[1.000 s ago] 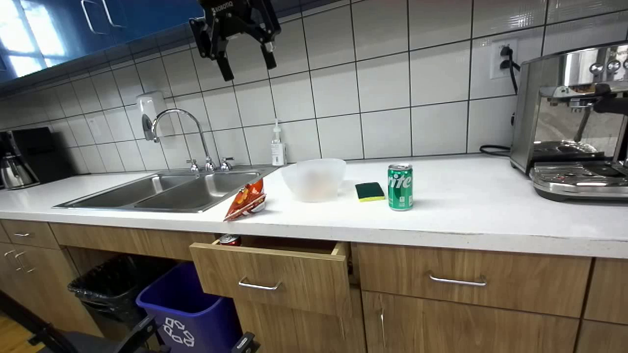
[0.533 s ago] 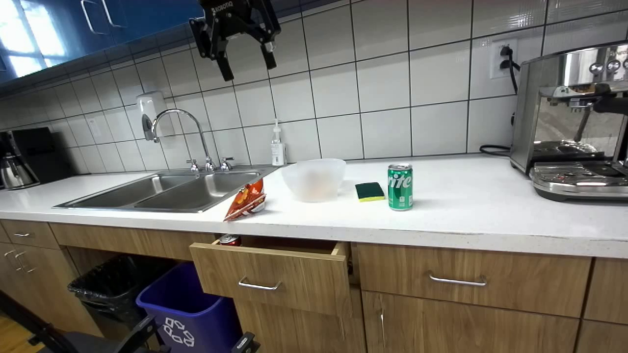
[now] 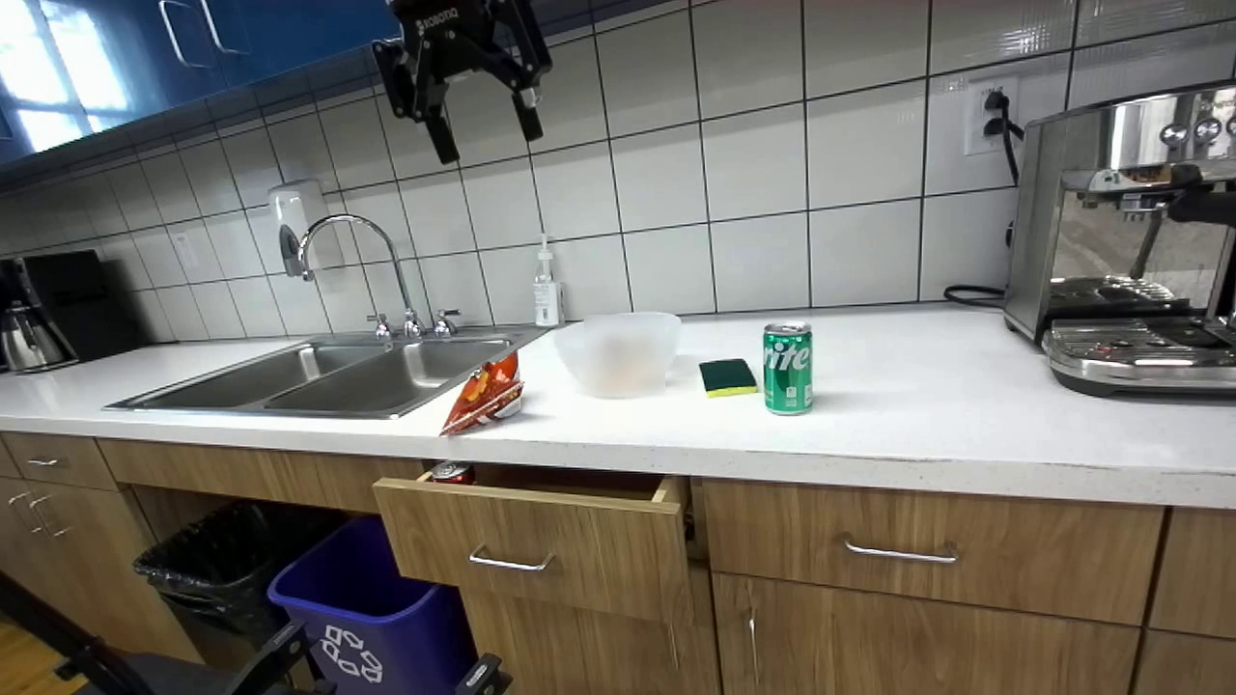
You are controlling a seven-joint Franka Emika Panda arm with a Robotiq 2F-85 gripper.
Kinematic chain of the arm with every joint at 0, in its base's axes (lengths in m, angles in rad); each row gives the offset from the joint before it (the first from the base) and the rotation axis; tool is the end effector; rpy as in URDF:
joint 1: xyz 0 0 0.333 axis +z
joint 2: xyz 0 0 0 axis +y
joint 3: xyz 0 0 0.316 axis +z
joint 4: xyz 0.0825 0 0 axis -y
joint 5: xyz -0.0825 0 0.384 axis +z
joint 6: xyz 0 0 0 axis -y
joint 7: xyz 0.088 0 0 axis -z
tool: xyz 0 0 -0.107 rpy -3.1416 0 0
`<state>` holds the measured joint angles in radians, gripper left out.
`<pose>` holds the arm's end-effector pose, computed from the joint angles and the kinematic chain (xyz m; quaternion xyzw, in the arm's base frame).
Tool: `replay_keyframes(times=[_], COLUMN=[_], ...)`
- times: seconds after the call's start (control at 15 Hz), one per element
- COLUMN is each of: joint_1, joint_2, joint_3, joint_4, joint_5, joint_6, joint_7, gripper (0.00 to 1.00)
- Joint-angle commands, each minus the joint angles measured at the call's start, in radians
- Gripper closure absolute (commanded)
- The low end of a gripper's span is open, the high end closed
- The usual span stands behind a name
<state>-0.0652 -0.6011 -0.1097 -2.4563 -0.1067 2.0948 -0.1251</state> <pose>0.3851 -0.0779 0.5271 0.9928 0.0021 0.1148 0.0347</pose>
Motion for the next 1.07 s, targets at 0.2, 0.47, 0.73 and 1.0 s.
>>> replay_keyframes(times=[0.2, 0.47, 0.73, 1.0], joint_1=[0.004, -0.006, -0.011, -0.014], joint_2=[-0.003, -0.01, -0.016, -0.018], joint_3=[0.0, 0.009, 0.015, 0.018], joint_4=[-0.032, -0.069, -0.112, -0.149], joint_5=[0.029, 0.027, 0.022, 0.026], joint_6=[0.051, 0.105, 0.177, 0.225], joint_7=[0.008, 0.026, 0.043, 0.063], gripper=[0.0, 0.0, 0.0, 0.0])
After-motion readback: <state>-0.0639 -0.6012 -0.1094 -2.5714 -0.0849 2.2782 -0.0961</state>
